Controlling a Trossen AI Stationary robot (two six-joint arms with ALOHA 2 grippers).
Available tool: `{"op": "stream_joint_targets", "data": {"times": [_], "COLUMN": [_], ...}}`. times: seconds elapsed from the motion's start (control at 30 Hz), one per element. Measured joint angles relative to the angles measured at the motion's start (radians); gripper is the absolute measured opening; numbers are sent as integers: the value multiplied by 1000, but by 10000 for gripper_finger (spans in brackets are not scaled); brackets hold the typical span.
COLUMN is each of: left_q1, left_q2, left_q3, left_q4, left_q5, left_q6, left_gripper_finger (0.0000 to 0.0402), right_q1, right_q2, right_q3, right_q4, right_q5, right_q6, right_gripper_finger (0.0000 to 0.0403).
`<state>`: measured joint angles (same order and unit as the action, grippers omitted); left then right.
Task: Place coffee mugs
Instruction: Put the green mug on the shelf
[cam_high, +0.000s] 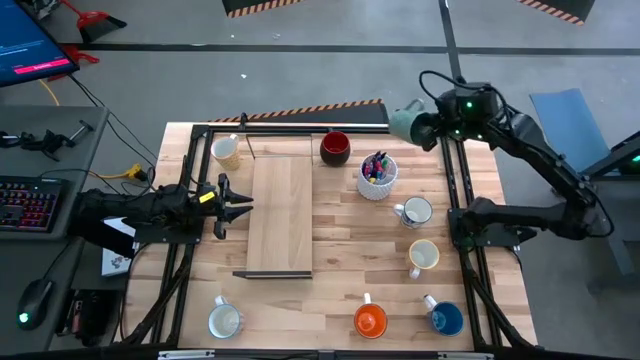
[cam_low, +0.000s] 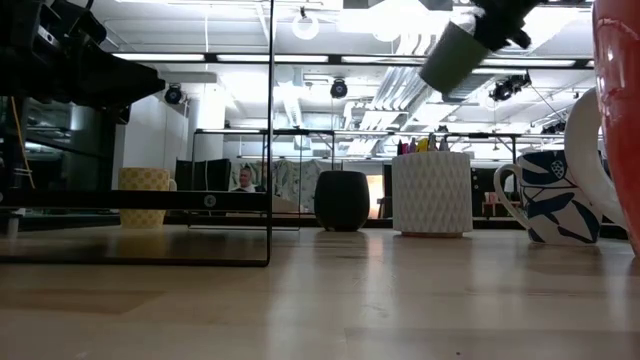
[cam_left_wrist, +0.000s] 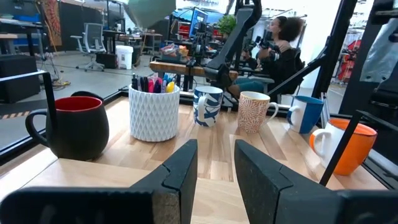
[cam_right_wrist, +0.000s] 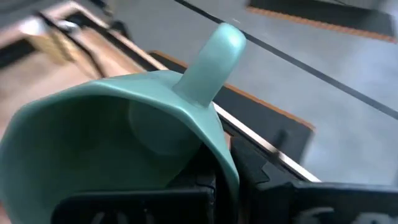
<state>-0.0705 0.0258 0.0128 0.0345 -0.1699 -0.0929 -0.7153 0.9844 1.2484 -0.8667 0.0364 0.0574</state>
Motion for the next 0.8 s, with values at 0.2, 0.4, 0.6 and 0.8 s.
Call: {"op": "stream_joint_targets", "data": {"times": [0.2, 0.4, 0.6, 0.8], "left_q1": [0, 0, 0, 0], "left_q2": [0, 0, 0, 0], "left_q3": [0, 0, 0, 0], "left_q4": [0, 0, 0, 0], "left_q5": [0, 0, 0, 0], "left_q6": [0, 0, 0, 0], "left_gripper_finger": [97, 97, 97, 97], "right_q1": [156, 294, 378, 426], "right_q2": [70, 189, 335, 540], "right_q3": [0, 0, 35, 274], "right_q4": [174, 357, 428, 227], "right_q5": [-41, -59, -126, -118], "right_q6": [13, -24, -44, -135], "right_gripper_finger": [0, 0, 0, 0]}}
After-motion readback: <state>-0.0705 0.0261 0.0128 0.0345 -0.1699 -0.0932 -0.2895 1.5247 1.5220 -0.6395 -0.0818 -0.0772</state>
